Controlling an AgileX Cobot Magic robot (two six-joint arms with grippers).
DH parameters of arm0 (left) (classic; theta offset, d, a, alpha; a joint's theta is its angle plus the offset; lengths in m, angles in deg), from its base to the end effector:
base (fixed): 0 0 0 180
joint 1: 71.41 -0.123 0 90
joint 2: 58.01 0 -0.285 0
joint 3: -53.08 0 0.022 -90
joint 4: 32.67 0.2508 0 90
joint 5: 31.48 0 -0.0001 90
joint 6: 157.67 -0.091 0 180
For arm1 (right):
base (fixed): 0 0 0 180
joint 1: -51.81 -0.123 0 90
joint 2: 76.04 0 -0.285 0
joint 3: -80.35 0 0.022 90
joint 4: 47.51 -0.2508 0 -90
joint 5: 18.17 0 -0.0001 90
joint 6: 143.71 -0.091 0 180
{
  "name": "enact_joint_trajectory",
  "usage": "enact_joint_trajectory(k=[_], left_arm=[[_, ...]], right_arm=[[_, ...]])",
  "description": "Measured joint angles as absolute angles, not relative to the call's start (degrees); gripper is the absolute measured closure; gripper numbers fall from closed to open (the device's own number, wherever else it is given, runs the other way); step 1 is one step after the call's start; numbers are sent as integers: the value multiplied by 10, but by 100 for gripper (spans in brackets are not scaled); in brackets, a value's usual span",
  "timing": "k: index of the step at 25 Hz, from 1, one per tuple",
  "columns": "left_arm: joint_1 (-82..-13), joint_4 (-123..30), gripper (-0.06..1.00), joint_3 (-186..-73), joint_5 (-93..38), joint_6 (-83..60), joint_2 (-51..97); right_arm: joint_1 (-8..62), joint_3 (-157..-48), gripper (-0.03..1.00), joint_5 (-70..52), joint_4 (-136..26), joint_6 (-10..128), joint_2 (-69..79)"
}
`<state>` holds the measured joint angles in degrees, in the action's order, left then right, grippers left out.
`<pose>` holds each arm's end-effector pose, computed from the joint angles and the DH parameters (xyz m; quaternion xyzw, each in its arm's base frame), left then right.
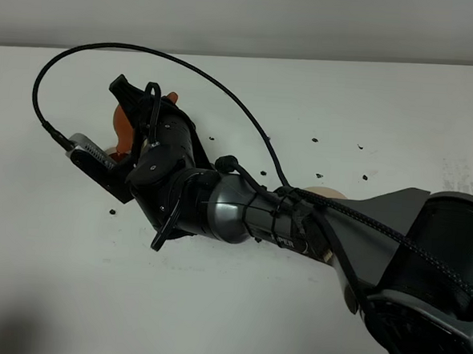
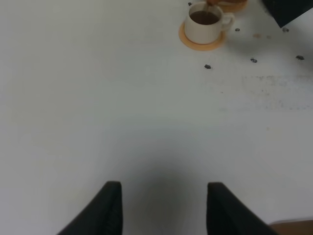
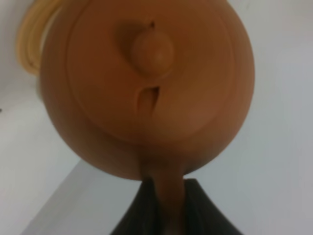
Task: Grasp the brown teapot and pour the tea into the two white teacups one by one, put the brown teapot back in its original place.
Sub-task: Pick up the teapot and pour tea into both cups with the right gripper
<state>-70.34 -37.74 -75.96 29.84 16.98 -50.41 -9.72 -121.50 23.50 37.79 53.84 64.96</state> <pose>-0.0014 -0.0070 0.2651 0.0495 0.8632 -0.0255 0.5017 0.2953 0.4179 0.1620 -0.7887 0.2894 -0.4441 0.3115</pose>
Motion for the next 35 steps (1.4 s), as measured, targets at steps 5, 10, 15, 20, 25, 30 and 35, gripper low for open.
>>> enact_joint_trajectory(k=[5, 10, 15, 20, 25, 30, 35], left_arm=[[-703, -377, 52, -760, 298, 170, -504], [-703, -377, 52, -760, 298, 170, -504], [-703, -377, 52, -760, 298, 170, -504], [-703, -377, 52, -760, 298, 170, -504], [-703, -377, 52, -760, 298, 170, -504], [-703, -377, 52, -760, 298, 170, -504], [-703, -377, 52, -760, 298, 170, -504]], right_arm=[[-99, -1215, 85, 234, 379, 552, 650], [-99, -1215, 85, 235, 387, 560, 650], [-99, -1215, 85, 235, 402, 562, 650], [-99, -1215, 85, 235, 414, 566, 650], [-99, -1215, 85, 235, 416, 566, 650], [-99, -1215, 85, 235, 374, 554, 646], [-99, -1215, 85, 236, 327, 525, 628]])
